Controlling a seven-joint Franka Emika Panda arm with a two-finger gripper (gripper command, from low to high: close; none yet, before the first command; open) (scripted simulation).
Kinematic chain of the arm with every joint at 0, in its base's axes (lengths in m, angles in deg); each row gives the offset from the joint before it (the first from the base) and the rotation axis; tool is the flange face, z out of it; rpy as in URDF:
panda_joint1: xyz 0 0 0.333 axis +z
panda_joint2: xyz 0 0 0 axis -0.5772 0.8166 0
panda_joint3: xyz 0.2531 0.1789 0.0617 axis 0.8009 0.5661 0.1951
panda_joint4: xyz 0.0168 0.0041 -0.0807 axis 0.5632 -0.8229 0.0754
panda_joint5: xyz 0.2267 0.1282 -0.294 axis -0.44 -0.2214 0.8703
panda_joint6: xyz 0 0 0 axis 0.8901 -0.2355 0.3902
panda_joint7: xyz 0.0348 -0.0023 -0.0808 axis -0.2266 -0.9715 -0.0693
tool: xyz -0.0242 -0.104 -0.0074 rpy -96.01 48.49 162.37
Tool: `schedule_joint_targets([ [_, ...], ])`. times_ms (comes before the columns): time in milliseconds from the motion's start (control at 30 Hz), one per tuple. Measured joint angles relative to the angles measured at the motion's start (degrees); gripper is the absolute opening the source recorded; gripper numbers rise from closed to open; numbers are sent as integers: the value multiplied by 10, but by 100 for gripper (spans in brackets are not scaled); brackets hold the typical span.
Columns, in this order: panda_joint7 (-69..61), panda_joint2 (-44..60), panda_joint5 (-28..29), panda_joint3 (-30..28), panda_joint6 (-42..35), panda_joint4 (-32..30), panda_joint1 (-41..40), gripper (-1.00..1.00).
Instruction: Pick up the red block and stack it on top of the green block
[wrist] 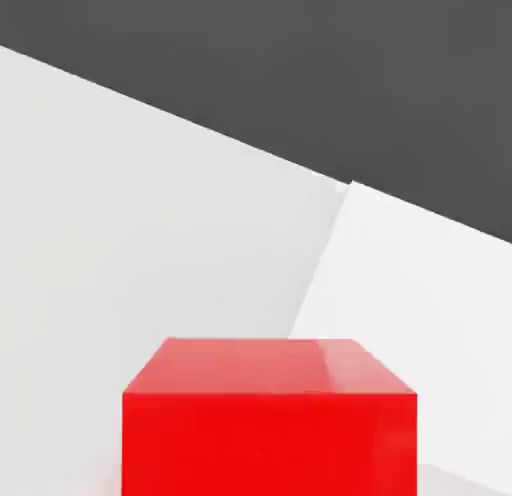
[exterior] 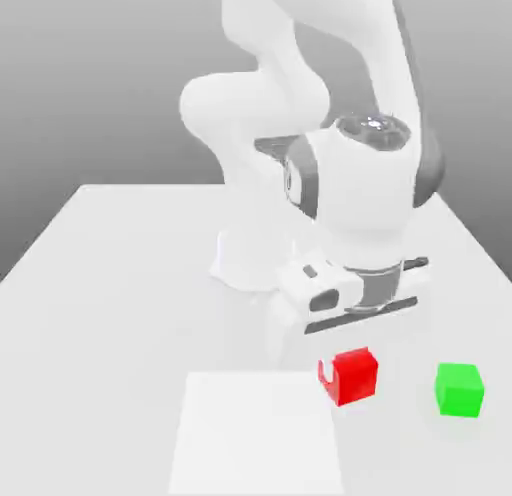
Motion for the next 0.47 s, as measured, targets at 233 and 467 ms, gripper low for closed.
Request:
schedule_joint_targets([
  [233,143,23,17,40,2,21,109,-100],
  [467,166,94,41,29,69,25,117,100],
])
